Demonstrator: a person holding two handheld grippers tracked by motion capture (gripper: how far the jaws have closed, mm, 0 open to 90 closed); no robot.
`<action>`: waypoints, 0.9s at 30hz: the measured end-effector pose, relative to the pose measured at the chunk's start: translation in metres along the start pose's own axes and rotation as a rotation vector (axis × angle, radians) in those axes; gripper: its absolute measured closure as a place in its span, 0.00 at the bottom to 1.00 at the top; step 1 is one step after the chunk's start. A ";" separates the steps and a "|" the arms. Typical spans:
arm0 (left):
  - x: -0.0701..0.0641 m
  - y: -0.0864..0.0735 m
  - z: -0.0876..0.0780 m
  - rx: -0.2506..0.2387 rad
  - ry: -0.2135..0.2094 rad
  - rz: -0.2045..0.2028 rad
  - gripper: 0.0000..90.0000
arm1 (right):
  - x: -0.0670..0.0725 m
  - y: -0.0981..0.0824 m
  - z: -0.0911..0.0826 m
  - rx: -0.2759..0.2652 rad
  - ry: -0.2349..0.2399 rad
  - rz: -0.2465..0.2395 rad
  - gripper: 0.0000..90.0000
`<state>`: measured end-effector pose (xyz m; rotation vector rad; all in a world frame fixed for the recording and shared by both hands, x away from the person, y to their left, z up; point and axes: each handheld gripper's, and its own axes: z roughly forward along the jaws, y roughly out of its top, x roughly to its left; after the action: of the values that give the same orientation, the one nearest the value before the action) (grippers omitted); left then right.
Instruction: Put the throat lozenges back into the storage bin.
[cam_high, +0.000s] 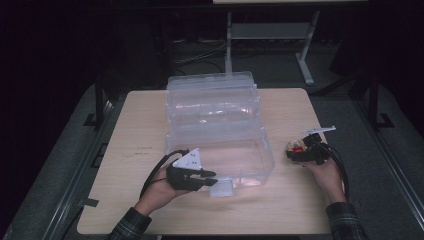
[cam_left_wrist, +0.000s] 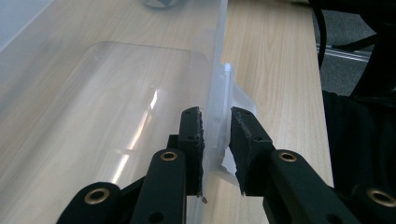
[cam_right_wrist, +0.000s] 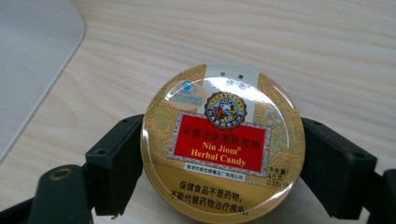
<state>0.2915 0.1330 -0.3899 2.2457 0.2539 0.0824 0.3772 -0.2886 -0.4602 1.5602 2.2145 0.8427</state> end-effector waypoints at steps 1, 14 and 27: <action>0.000 0.000 0.000 0.000 0.000 0.000 0.83 | 0.000 0.000 -0.001 -0.002 0.003 -0.003 0.22; 0.000 0.000 0.000 0.000 0.002 0.001 0.83 | 0.003 0.007 -0.017 -0.013 0.035 0.003 0.22; 0.000 0.000 0.000 0.001 0.002 0.001 0.83 | 0.009 0.013 -0.032 -0.032 0.058 -0.011 0.22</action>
<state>0.2915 0.1331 -0.3899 2.2466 0.2533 0.0849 0.3660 -0.2866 -0.4259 1.5262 2.2356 0.9271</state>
